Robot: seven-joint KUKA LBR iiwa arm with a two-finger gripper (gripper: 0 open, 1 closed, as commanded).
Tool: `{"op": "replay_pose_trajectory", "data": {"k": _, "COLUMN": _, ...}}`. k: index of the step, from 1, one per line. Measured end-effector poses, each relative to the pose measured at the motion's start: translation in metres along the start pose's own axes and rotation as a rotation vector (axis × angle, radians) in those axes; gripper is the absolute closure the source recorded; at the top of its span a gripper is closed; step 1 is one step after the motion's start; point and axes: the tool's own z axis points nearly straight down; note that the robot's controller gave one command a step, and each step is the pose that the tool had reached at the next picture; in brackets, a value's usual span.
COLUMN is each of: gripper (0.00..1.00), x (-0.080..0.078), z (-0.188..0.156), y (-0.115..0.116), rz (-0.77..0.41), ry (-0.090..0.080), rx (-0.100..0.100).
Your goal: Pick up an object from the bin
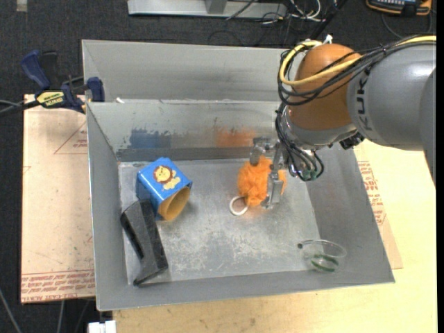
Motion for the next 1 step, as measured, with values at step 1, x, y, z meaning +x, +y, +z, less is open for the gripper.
{"op": "replay_pose_trajectory", "data": {"k": 1, "gripper": 0.0, "x": -0.001, "z": -0.0043, "y": 0.0, "rz": 0.0, "ry": -0.005, "rx": 0.0}}
